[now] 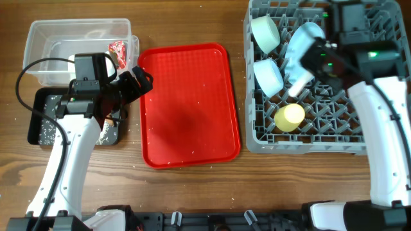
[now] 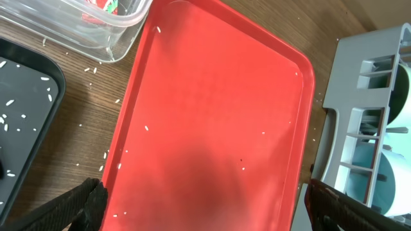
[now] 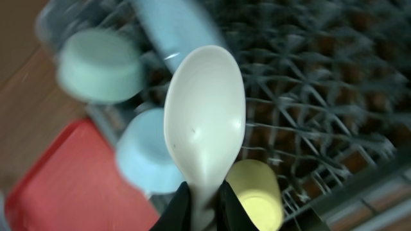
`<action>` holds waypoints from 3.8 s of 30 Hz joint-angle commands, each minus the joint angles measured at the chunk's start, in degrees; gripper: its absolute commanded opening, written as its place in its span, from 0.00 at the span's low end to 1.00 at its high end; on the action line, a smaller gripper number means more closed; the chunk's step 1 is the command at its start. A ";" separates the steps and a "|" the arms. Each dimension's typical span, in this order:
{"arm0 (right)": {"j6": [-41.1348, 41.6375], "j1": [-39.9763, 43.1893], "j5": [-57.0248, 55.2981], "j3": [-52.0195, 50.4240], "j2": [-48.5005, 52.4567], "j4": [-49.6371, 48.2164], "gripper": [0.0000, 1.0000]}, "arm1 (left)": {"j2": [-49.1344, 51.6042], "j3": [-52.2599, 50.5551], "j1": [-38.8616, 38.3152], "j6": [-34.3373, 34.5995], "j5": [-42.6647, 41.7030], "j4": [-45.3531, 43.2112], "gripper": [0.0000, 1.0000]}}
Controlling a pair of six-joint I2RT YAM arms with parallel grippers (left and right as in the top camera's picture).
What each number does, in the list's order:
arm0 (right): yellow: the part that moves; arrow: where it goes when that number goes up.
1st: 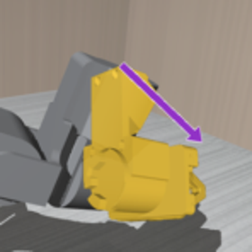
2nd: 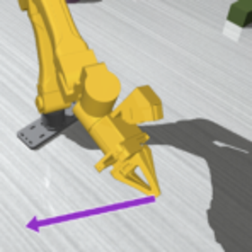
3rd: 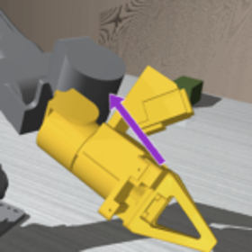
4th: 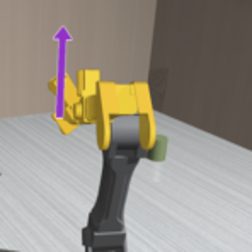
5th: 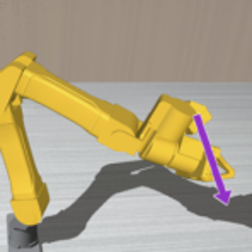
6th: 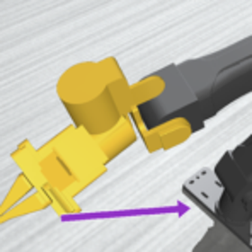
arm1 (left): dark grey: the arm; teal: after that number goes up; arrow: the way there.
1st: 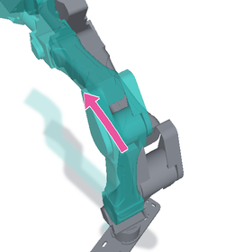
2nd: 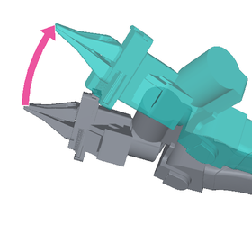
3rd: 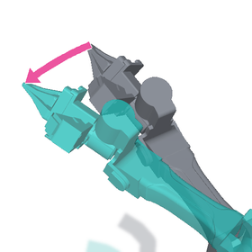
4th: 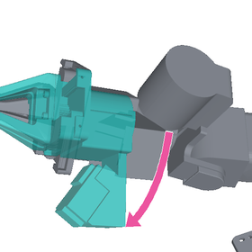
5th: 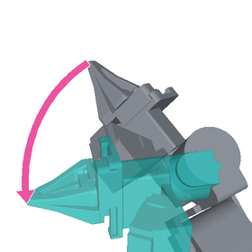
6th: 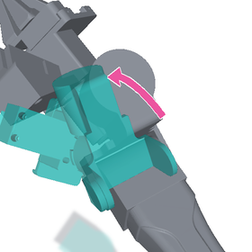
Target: Sort waste into correct bins and load items into the dishwasher rack
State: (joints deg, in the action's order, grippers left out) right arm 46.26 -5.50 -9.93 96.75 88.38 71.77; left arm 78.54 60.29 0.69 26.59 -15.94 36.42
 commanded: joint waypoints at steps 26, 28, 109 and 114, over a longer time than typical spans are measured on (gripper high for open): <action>9.55 13.44 -2.69 -26.84 0.26 -22.97 1.00 | -0.74 0.85 -0.22 -0.90 0.37 0.02 1.00; 4.31 13.44 -1.46 -26.84 -0.98 -22.62 1.00 | -0.74 0.85 -0.22 -0.90 0.37 0.02 1.00; -42.69 9.05 21.18 -96.45 -88.17 -72.67 1.00 | -0.74 0.85 -0.22 -0.90 0.35 0.44 1.00; -42.66 9.05 21.16 -96.45 -88.17 -72.65 1.00 | -0.74 0.85 -0.22 -0.90 0.37 0.44 1.00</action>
State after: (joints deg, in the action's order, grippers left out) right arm 3.55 3.81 11.55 0.38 0.97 -0.69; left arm 78.54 60.29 0.69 26.59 -15.77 36.88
